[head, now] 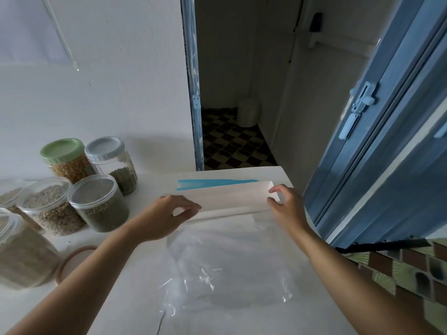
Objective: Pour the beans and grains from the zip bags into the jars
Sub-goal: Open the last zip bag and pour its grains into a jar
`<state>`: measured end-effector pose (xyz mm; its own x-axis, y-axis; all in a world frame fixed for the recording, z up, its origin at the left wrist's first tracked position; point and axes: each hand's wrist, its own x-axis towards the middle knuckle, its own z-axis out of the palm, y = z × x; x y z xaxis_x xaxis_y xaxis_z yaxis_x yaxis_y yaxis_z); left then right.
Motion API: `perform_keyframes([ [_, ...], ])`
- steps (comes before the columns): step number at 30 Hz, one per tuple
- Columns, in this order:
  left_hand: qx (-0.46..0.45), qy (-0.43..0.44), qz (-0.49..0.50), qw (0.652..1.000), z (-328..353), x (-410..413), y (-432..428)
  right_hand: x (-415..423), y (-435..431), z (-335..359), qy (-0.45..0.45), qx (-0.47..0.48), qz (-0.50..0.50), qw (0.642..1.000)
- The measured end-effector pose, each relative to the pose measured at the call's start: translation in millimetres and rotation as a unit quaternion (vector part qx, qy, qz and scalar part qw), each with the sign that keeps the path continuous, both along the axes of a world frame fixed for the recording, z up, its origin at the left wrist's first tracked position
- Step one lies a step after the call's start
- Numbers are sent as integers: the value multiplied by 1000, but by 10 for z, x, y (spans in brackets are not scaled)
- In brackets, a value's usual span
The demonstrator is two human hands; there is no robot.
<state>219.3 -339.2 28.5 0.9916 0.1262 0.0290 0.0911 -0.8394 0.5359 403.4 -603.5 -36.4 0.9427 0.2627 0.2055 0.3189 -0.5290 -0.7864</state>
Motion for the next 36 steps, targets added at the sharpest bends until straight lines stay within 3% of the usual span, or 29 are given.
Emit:
perform_keyframes([
  [4,-51,164,-55,984,115,-117,-260,-313,27,282,86,-91,135,983],
  [8,-23,278,-108,954,37,-228,-409,-604,-25,529,212,-209,300,906],
  [11,25,318,-133,938,-43,-280,-459,-704,-44,504,182,-280,329,883],
  [17,125,268,-161,941,-429,-384,-363,-822,-15,206,59,-395,317,860],
  [30,241,139,-105,955,-963,-511,-429,-886,32,-219,-9,-428,292,856],
  [36,253,98,-84,959,-1073,-537,-408,-911,33,-349,-40,-444,290,847],
])
